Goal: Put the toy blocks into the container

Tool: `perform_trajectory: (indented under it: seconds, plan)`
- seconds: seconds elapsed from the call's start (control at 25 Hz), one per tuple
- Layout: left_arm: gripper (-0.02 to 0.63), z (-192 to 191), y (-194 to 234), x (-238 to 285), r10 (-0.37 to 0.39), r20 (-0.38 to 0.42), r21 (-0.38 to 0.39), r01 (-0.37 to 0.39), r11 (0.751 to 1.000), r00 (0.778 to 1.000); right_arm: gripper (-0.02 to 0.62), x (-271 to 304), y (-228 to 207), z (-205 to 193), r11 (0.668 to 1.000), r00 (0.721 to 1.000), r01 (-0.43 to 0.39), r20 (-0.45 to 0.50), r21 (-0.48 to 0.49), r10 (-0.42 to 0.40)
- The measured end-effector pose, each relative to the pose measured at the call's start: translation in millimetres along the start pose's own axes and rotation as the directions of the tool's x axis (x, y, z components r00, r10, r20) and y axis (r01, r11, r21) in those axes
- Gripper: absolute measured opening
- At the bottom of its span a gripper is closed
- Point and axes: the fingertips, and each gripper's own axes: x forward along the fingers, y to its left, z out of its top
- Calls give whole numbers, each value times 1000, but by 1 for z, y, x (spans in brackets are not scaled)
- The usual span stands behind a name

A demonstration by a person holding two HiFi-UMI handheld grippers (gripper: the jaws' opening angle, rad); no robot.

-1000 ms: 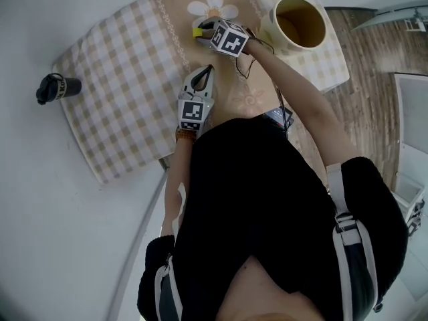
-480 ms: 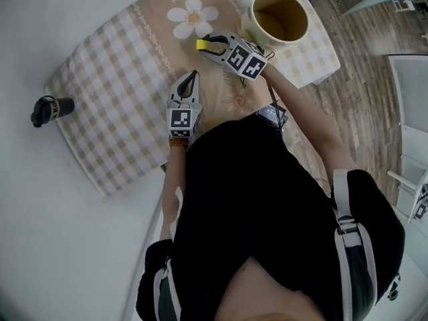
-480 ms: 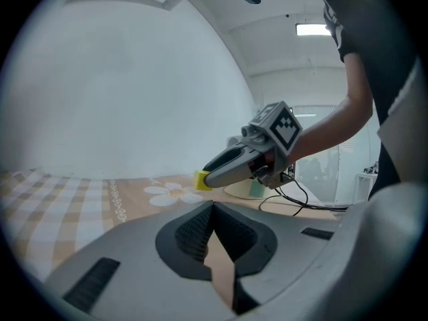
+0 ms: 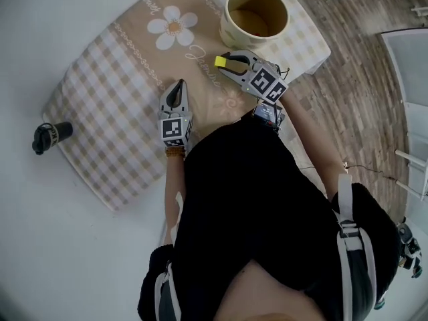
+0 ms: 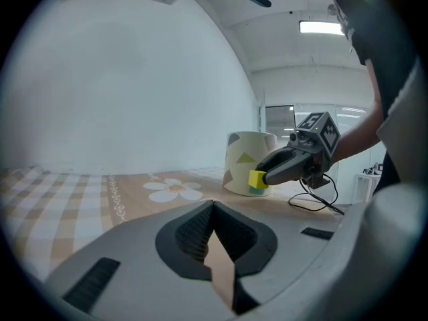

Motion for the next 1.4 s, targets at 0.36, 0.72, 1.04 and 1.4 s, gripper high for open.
perform_trajectory:
  seconds: [0.36,0.72,1.04,1.4]
  plan:
    - [14,-1,-1,1,-18,-4,7,18,1000,1000,144,-20,-9,2,999,999,46,-5,10,-46]
    - [14,1,-2,0,-15,8,5,15,1000,1000,144,-87,-33,105,980,987,79,152,-183,-51]
    - [14,2,-2,-1,-14,9,7,14,1000,1000,144,-126,-82,143,933,967,184,229,-309,-115]
    - [14,1,-3,-1,-14,4,2,14,1000,1000,144,-103,-143,93,936,985,159,-10,-314,-171]
